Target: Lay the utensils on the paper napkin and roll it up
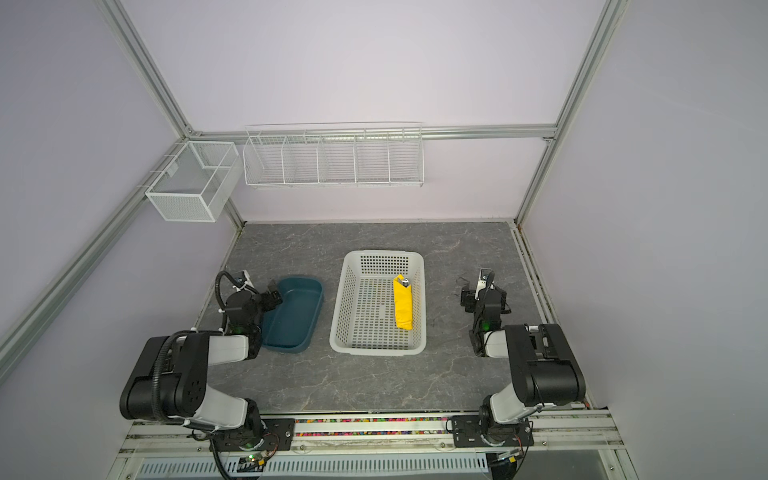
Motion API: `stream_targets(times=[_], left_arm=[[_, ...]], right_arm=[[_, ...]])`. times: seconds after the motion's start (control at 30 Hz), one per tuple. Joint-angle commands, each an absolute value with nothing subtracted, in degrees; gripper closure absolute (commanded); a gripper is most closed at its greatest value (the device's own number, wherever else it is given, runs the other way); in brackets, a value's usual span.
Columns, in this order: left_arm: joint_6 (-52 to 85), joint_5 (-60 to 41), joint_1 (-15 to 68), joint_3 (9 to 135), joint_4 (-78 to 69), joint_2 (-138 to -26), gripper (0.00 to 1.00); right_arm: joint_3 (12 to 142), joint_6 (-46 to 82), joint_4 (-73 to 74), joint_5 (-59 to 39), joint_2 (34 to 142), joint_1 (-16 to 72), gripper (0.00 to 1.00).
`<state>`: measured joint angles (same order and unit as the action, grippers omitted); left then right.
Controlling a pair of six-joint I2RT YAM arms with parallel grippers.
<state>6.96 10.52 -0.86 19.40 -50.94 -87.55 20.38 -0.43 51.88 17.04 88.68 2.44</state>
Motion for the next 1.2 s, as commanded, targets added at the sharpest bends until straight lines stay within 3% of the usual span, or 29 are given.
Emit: stream_targets(times=[0.0,0.27,1.17], left_arm=[[5.62,9.75,-1.14,18.55,-57.01,-87.56,0.01],[3.87,14.46,1.0,20.75,-54.16,-88.33,0.01],[3.9,15.87,1.41,20.56,-55.09,-88.59,0.01]], right_arm=[[20.83,-0.31,52.46,16.93,87.9,2.29,0.11],[20.78,-0.26,52.47,16.96,87.94,2.35,0.11],[20.83,-0.27,52.47,16.92,87.95,2.37,0.11]])
